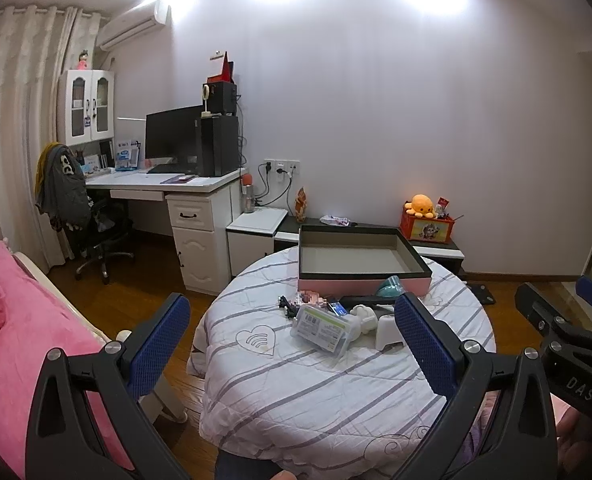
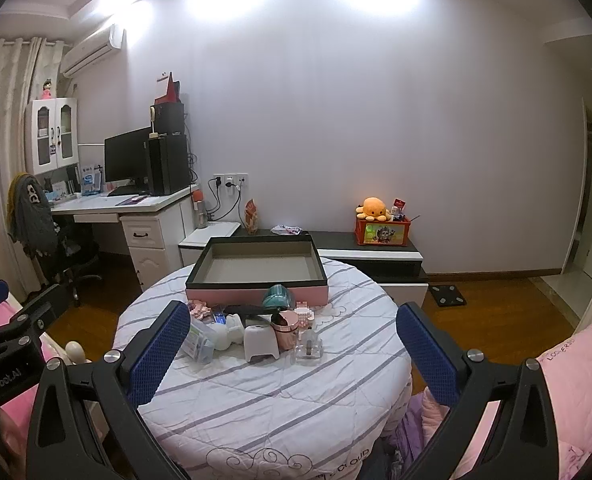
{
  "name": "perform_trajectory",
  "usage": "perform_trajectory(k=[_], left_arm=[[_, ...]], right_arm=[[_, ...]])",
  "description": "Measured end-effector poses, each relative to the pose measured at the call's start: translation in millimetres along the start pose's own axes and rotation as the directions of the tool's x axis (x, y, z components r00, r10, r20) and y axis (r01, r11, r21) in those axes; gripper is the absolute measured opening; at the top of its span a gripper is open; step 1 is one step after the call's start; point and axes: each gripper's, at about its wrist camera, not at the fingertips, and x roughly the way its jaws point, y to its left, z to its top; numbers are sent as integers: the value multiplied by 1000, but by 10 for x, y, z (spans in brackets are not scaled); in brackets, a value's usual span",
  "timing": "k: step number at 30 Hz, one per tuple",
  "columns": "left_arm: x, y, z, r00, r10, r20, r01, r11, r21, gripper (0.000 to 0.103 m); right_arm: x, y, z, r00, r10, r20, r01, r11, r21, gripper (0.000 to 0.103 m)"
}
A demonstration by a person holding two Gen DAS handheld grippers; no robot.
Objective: Organize rigid objects
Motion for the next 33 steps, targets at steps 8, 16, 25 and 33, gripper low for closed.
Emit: perform_trajectory(k=[8,16,25,33], left_arm=[[100,-13,-12,1000,-5,-17,5,1000,5,103],[364,-43,-7,998,-14,-61,14,1000,9,103],[790,-96,-5,994,-23,-108,23,1000,-1,103],[1508,-81,-245,974,-25,-224,22,1000,-17,103]], right_arm=[[139,-13,-16,1000,-1,-23,1,1000,0,103],[368,2,-18,998,2,-61,-2,1000,-4,103],[810,14,4,994,11,-107,-13,1000,-21,103],[1525,-25,-182,972,26,-234,-29,1000,-10,103]])
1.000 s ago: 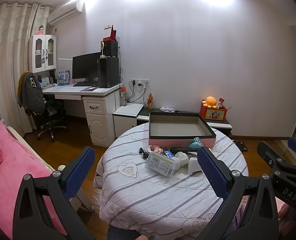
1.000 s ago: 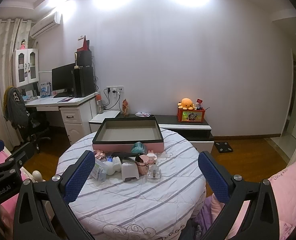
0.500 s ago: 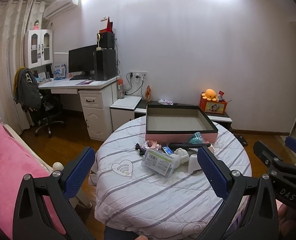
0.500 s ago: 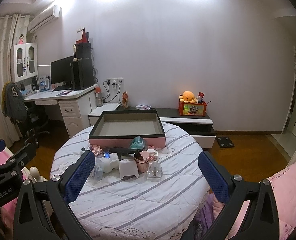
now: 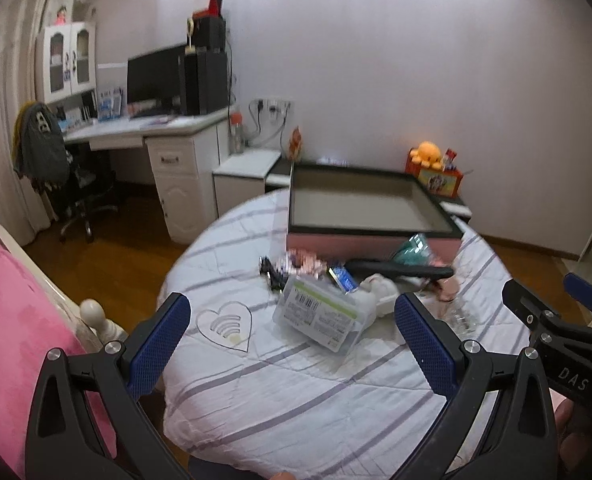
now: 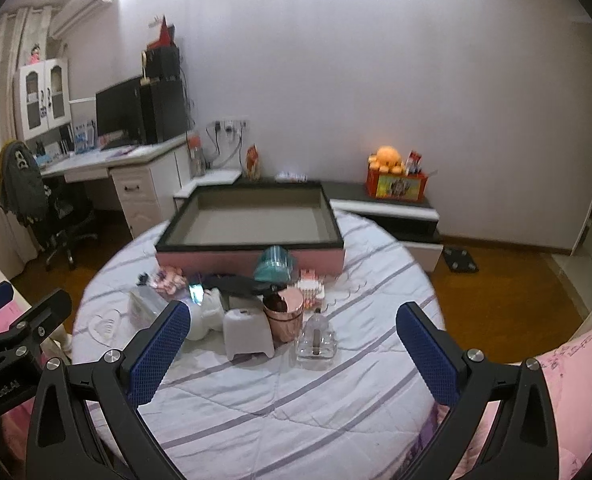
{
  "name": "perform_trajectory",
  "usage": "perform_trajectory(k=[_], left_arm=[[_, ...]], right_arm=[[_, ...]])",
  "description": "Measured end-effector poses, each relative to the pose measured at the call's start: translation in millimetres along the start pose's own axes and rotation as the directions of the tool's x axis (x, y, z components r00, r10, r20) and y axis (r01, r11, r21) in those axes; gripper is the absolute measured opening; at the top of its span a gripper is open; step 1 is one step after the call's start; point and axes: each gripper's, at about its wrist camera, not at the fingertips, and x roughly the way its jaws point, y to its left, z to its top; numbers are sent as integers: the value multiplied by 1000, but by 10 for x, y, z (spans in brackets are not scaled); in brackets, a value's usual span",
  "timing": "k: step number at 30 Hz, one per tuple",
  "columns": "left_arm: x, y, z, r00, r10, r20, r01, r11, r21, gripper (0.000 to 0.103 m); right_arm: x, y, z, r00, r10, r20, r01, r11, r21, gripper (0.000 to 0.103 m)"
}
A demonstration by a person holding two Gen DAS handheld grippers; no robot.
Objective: Organize rigid objects
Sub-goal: 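Grasp the clear green-labelled plastic box with the left gripper while the right gripper grasps the glass bottle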
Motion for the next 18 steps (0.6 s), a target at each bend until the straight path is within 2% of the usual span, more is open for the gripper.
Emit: perform_trajectory(k=[3,10,13,18], left_arm=[[377,2,-68,998,-6,-64,5,1000,-11,103],[930,-63,-203,985,-30,-172,25,999,-31,103],[1039,-114,-241,981,-49,-187,42,998,-45,103],[1047,-180,-252,981,-107,-165,92,991,-92,103]], right_arm=[[331,-35,-39,998,3,-61,-3,1000,4,103],[882,-165,-149,988,16,-157,-12,1000,25,103],[1061,-247,-198,981,12,-192,-4,999,44,103],[1192,-370,-254,975,12,-220,5,997,79,103]])
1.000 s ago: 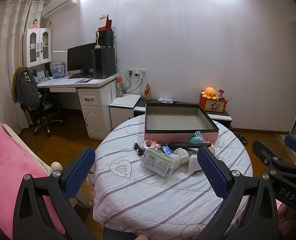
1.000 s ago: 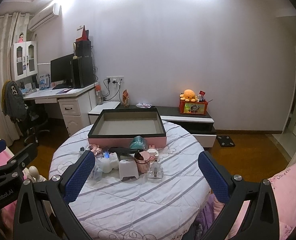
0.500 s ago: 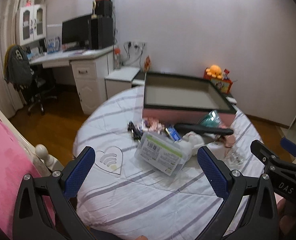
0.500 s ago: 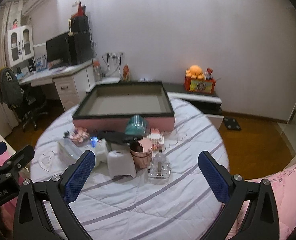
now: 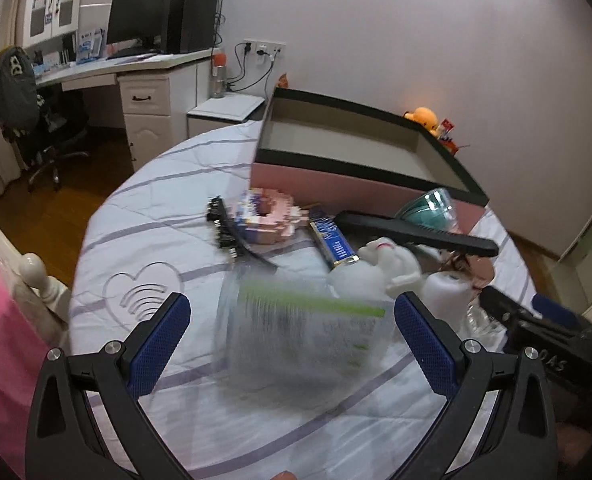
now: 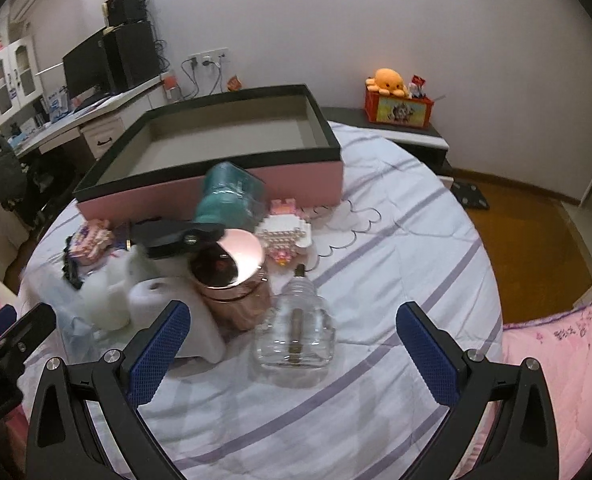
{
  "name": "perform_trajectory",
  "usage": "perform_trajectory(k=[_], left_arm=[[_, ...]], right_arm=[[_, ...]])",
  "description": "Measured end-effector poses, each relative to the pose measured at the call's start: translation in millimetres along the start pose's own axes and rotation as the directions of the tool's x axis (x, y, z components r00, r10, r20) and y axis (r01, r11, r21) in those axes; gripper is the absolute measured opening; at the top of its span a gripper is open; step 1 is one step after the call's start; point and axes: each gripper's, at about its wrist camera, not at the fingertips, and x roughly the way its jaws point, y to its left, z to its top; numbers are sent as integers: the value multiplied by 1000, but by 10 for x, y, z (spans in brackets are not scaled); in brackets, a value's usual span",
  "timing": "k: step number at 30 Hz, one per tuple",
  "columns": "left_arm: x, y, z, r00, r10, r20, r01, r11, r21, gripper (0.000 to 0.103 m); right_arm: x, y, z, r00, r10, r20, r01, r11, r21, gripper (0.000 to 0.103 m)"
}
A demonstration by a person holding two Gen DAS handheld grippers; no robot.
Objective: Organize rigid objects
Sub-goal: 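Grasp the clear green-labelled plastic box with the left gripper while the right gripper grasps the glass bottle, then carry the plastic box and glass bottle into the pink box tray and release both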
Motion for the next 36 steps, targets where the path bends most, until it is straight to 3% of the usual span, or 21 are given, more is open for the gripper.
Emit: perform_trajectory(k=[12,17,20,25,27,36], left_arm=[[73,-114,-72,998,-61,8,60,997,57,103],[209,-104,-208,994,-86,-68,93,990,101,100],[267,-120,-245,994,-62,-91,71,992,100,101],[280,-107,-186,994,-59,-93,65,996,65,97],[272,-94,-181,994,-60,-92,66,996,61,97],[117,2,-176,997,-38,-61,42,997,65,97]], right_arm=[[300,-108,-94,997,3,-79,-4,1000,-15,95],[390,-81,-128,996,9,-84,-12,999,-39,94],[402,-68,-125,997,6,-78,-9,999,-45,94],[367,-17,-129,998,-3,-61,-2,997,-72,59],[335,-15,-133,998,7,-59,-11,997,-70,51],[161,-109,-156,998,50,-45,-52,998,-41,51]])
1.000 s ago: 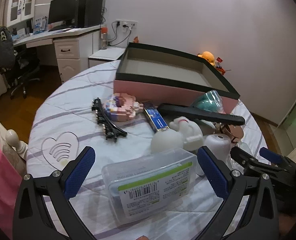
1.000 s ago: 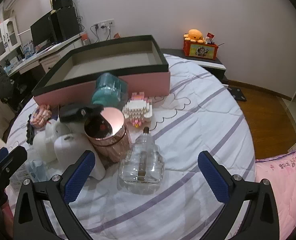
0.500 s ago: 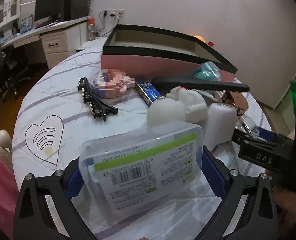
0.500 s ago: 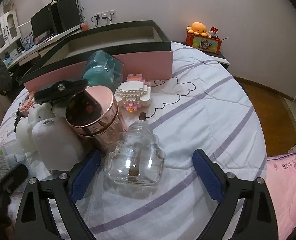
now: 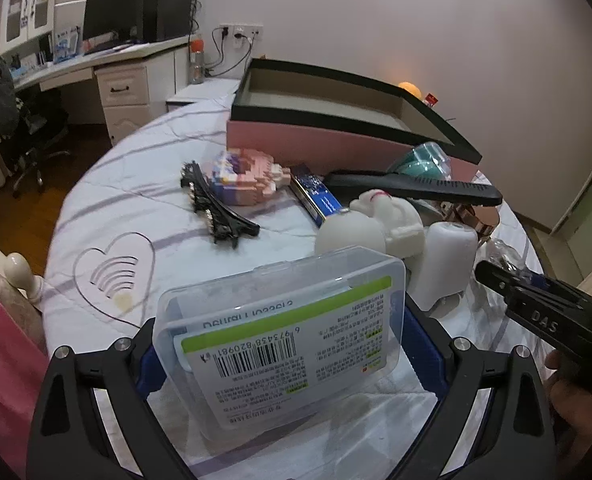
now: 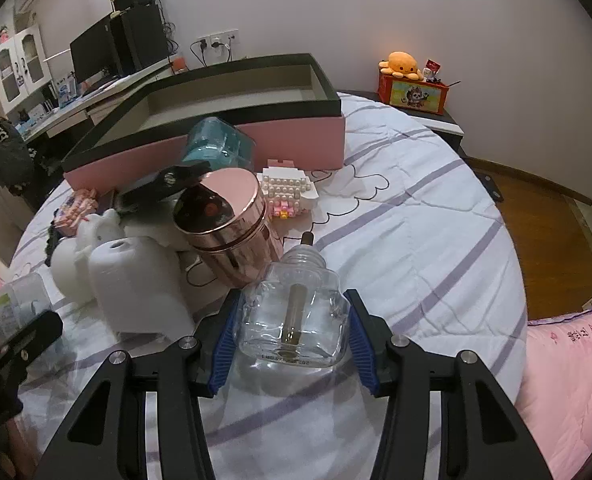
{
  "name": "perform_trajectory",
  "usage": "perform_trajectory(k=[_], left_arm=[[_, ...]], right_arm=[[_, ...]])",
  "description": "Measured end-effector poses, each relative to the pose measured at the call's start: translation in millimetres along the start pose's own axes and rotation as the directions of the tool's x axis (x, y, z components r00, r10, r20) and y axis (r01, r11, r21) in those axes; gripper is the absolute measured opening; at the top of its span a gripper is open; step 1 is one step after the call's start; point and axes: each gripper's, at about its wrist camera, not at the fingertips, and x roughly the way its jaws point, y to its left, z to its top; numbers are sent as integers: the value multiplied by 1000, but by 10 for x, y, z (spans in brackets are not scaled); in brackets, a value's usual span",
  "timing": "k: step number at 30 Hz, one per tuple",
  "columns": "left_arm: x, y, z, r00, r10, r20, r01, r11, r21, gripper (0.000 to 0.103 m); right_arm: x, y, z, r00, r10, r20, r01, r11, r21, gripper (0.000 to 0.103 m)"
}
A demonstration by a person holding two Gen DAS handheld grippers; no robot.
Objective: Organize rigid objects
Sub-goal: 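Carry the plastic box and glass bottle into the pink box tray and release both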
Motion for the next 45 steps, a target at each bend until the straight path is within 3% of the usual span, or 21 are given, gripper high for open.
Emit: perform_trajectory(k=[8,17,26,32,41,45], left_arm=[[-160,-11,223,1000,-11,29,10,1000,11,97],[-151,-116,940,995,-8,104,3,999,48,97],[318,-230,1678,992,3,128,-12,998,65,97],[839,-347,2018,995,24,93,-32,995,90,97],[1522,-295,2139,994,109,2,-109,989,100,97],[1632,-270,2117,989,144,-40,-140,985,105,97]], right_arm=[[-380,16,145,997,47,68,-48,999,6,51],[-507,179,751,982,116,150,-109,993,-55,51],[-75,192,1553,977,150,151,-138,986,-90,51],[405,217,1900,981,174,89,-165,981,-100,51],[1267,251,2062,985,160,-70,-167,981,-98,51],[1368,325,2047,988,115,-99,-129,981,-147,51]])
